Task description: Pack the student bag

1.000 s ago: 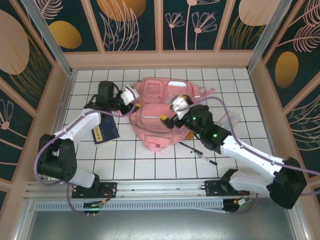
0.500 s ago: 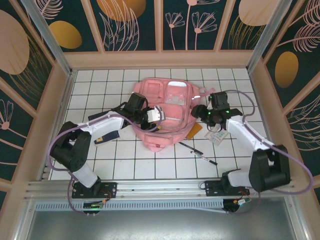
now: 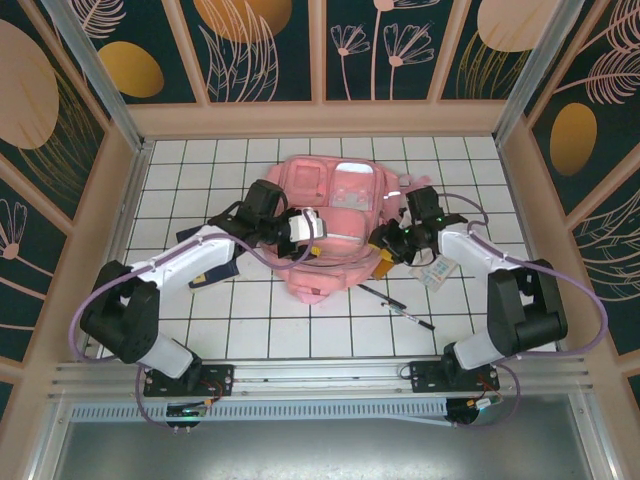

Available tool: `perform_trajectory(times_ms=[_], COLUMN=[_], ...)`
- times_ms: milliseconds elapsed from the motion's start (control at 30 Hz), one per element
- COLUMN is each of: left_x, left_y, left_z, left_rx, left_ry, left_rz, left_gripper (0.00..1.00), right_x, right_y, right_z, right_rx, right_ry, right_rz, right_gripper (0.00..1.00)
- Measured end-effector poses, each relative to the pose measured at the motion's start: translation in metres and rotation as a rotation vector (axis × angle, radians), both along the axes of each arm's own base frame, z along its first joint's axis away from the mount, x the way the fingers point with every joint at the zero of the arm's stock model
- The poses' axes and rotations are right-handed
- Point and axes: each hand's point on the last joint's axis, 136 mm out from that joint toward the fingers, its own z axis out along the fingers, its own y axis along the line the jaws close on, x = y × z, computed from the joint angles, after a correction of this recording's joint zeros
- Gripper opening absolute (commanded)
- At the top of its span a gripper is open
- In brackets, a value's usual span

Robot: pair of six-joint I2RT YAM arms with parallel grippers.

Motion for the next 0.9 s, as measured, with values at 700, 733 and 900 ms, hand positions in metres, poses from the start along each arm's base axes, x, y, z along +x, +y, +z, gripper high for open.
perform_trajectory(times_ms=[700,733,900], left_x=[-0.019,-0.021,-0.033], left_y=[-0.007,-0.007,-0.001], left_z=[-0.009,-0.011,-0.028], left_rx=[-0.016,-0.015,0.005], left_ry=[0.073,0.078,0.111], left_rz=[-0.021,-0.025,-0.026], left_gripper=[0.64,0.64,0.65], right_x=[0.005,0.004,-0.003], right_y=[0.044,0.044,0.033], right_z=[0.013,0.012,-0.002], right_rx=[0.088,0.075,0.007], right_ry=[0.024,0.030,0.075], right_rz=[0.010,0.008,-0.036], right_gripper=[0.58,0.59,0.57])
